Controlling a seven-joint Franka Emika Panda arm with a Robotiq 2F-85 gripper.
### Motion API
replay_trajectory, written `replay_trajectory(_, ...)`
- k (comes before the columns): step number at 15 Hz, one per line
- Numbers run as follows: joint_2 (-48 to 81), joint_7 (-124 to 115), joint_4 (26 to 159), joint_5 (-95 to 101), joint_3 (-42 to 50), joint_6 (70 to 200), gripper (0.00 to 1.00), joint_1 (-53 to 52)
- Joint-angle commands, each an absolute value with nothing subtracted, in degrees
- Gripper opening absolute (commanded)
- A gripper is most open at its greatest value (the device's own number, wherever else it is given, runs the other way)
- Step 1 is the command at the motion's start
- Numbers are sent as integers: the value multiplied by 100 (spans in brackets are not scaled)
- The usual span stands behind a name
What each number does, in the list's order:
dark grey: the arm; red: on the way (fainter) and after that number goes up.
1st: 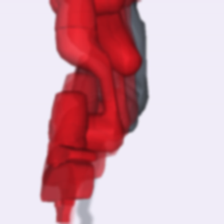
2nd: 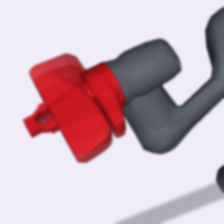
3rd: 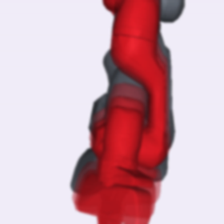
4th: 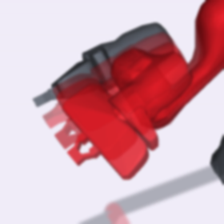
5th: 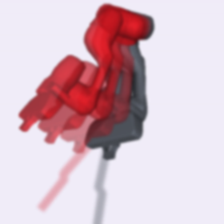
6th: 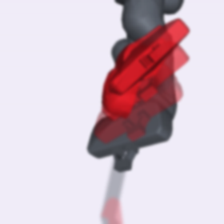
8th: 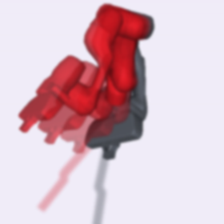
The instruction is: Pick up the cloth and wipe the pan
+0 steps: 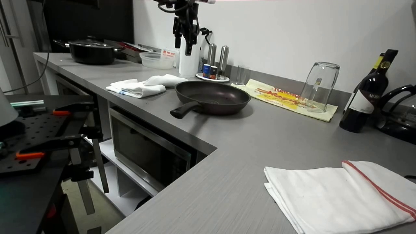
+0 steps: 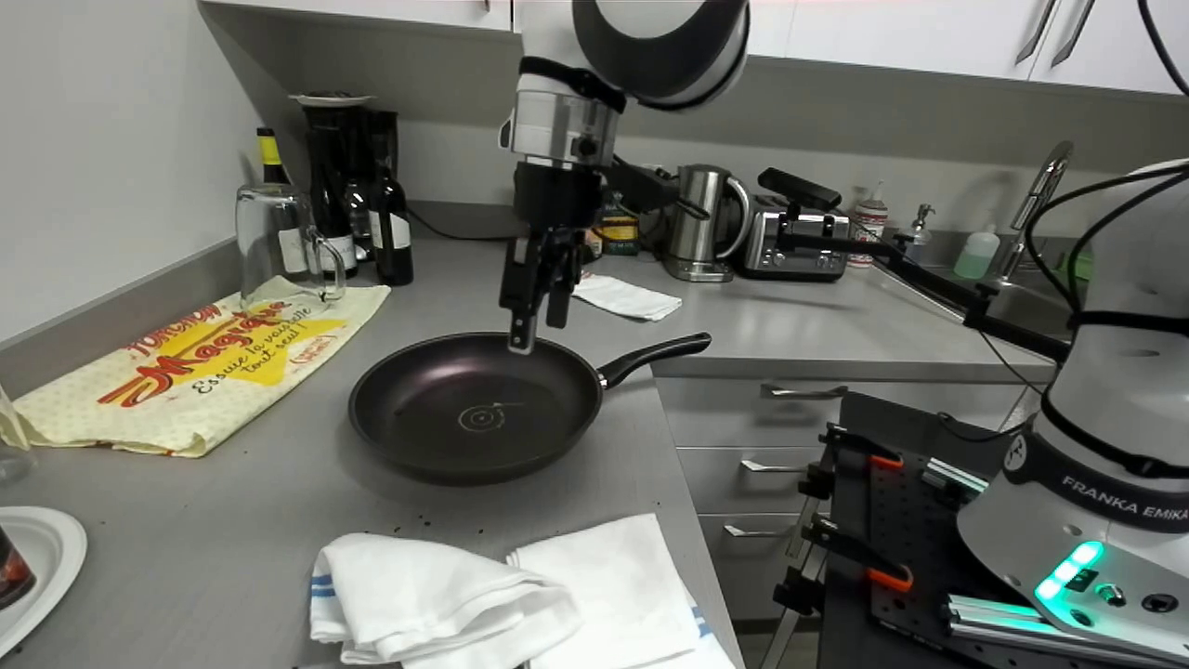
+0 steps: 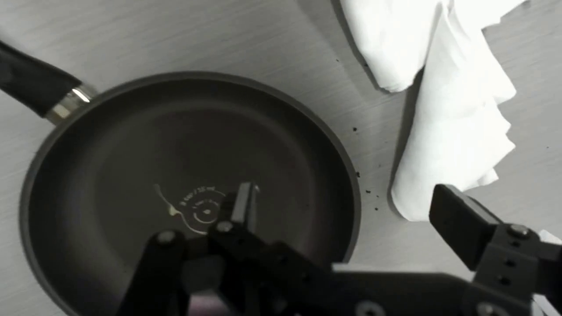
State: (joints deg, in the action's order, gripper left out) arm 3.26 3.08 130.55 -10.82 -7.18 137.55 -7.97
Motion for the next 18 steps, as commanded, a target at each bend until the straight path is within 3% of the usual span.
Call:
replay_trajectory(1,1108,370,12419,-1764,-889,13978,100,-811)
replay_trajectory(9,2317,673,11501,-3660,-1377,13946,100,-400)
replay_trajectory(18,2671,1057,11359,-4666,-1690,13939,100,-551)
